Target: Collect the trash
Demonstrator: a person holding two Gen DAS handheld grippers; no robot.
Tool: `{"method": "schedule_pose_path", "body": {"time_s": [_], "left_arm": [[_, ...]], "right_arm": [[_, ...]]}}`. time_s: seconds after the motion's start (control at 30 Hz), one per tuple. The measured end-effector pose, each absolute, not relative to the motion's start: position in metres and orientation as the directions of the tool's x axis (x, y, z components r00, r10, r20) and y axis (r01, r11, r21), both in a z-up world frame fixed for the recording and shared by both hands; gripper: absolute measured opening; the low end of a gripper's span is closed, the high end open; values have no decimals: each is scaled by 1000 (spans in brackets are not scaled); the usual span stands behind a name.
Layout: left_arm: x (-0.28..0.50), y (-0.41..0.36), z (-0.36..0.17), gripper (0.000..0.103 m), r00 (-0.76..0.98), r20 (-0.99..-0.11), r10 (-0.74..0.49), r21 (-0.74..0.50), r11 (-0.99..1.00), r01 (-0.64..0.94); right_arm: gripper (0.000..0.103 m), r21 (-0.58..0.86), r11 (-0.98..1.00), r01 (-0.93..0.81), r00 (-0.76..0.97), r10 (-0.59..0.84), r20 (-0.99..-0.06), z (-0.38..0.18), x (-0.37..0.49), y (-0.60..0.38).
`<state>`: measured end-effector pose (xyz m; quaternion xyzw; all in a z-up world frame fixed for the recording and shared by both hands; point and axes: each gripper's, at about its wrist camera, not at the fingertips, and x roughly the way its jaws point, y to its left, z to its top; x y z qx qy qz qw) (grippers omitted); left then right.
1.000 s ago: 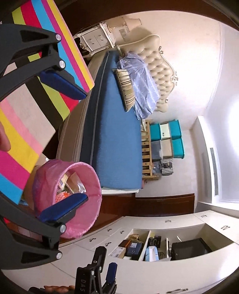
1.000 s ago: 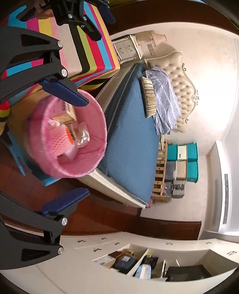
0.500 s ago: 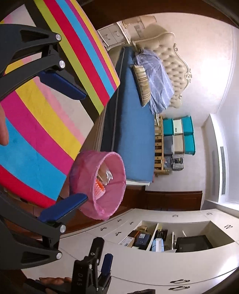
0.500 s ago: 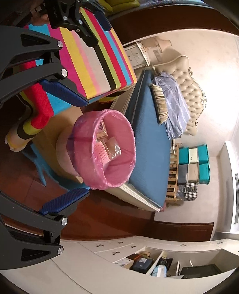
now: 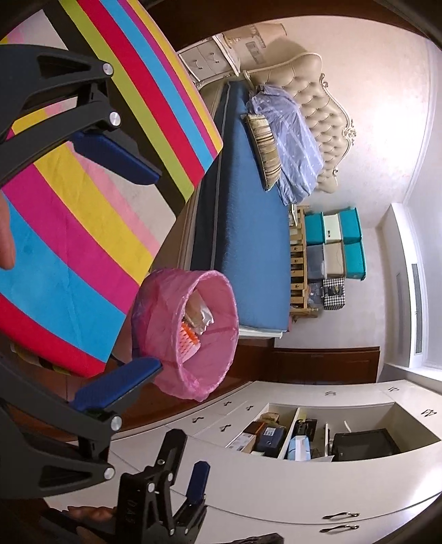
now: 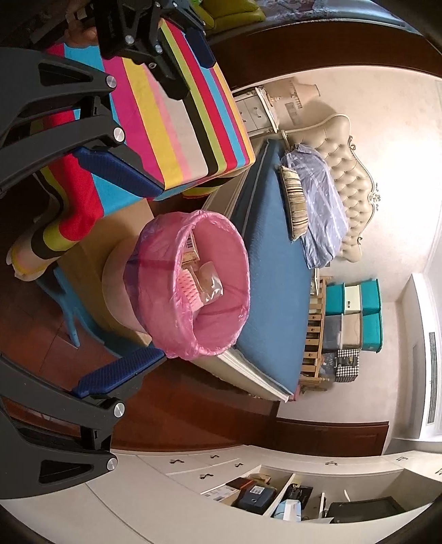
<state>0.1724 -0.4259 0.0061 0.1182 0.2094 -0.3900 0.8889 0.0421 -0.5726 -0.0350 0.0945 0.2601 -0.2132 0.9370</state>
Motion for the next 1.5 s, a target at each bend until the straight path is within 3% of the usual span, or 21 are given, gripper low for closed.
{"method": "schedule_pose_path", "body": {"time_s": [1.5], "left_arm": [[174, -431, -8, 98, 603, -474, -642, 41, 667, 744]], "right_arm": [[84, 52, 897, 438, 766, -343, -545, -45, 52, -565]]}}
